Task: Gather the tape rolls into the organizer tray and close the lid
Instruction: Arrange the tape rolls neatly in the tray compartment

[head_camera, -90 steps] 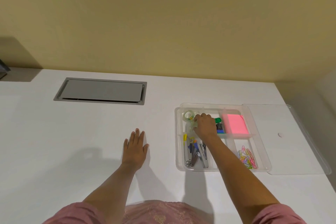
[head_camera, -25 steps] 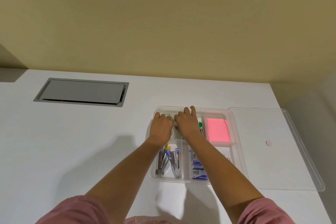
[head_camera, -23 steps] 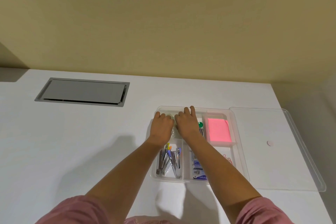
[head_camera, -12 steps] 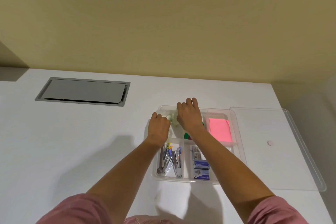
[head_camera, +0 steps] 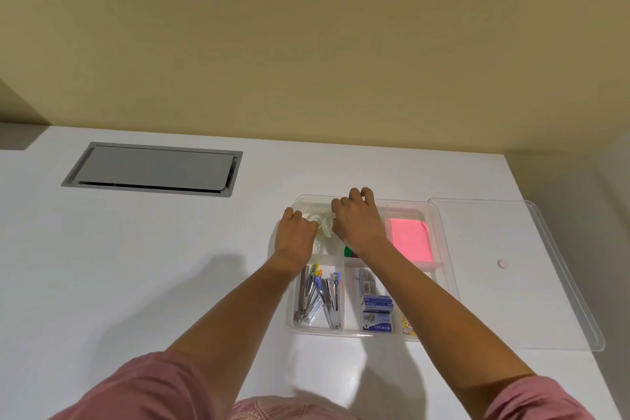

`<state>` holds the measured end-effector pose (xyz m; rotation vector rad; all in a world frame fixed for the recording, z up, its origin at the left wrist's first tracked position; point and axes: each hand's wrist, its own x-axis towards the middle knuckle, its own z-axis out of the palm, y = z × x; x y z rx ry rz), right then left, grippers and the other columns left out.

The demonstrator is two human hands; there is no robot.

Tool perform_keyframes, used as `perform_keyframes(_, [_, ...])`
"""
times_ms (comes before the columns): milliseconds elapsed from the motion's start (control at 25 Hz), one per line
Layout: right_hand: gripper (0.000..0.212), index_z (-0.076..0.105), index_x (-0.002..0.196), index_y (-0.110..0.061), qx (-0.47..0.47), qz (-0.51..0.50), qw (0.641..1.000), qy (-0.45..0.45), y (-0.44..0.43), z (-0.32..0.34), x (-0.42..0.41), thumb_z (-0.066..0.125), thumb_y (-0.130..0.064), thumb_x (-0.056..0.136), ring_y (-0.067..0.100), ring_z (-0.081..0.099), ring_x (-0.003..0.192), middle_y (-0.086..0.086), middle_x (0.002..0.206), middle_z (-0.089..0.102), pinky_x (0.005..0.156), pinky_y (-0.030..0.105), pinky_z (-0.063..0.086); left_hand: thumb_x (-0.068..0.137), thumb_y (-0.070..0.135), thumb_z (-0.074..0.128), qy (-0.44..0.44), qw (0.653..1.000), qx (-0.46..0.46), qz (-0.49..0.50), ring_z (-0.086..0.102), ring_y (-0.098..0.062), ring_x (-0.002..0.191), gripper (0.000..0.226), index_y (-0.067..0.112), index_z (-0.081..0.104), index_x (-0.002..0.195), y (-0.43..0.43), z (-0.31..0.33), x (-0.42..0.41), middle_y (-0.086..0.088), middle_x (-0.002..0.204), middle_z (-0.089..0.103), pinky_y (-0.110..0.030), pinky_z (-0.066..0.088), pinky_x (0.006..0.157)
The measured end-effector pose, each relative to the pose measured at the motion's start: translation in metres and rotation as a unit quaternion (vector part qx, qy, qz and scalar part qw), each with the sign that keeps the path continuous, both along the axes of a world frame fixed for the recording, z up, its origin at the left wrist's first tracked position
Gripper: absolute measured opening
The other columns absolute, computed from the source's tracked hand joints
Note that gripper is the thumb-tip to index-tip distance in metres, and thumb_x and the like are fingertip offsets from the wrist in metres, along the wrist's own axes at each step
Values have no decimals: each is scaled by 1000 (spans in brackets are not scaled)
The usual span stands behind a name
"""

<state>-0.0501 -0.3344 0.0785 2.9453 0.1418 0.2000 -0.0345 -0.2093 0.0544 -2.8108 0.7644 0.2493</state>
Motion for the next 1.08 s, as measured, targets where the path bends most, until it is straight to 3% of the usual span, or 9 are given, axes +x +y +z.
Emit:
perform_keyframes(320, [33,55,39,-17,-8,13,998,68,14,-10,-12,83,-13,23,19,57,48,-3,31,51,68,30,25,88,6,53,9,1000,14,-10,52,-22,109,22,15,69,99,1,3,-3,-3,102,72,-31,31,100])
perform_keyframes(560, [35,57,35,-18,1,47,994,102,13,-25,-10,85,-12,17,19,56,45,-4,27,48,66,31,24,86,-2,50,30,998,46,-34,48,-24,115,27,11,66,104,-2,13,-4,-4,109,68,-33,27,107])
perform_keyframes(640, [27,66,49,-20,-11,38,993,107,10,-20,-10,86,-16,30,19,59,54,-3,39,58,69,31,22,86,-1,51,27,999,16,-27,49,-23,115,32,13,65,111,1,11,-5,-3,112,68,-32,28,103])
perform_keyframes(680, [20,72,65,-20,-9,39,992,122,7,-19,-11,82,-17,49,22,62,68,-2,55,68,73,31,21,87,-1,51,28,999,-1,-28,49,-23,115,35,15,64,115,3,9,-5,-2,114,68,-33,29,102])
perform_keyframes(760, [24,69,103,-16,28,50,988,143,1,-22,-12,58,-10,83,28,56,99,6,92,73,82,33,16,89,0,50,37,998,-17,-42,49,-24,116,40,19,60,123,6,6,-6,-2,117,66,-34,29,101])
perform_keyframes(800, [29,66,111,-16,44,50,986,151,-1,-23,-13,50,-9,88,30,52,105,8,101,72,85,34,15,89,1,51,40,998,-16,-51,48,-24,116,42,21,58,126,8,5,-5,-2,117,66,-34,29,101])
perform_keyframes(1080, [30,61,116,-19,48,41,984,166,-2,-30,-18,47,-9,92,27,50,107,6,103,71,96,38,28,92,5,49,35,997,7,-63,47,-23,119,39,23,58,126,4,3,-2,-1,119,64,-34,27,106])
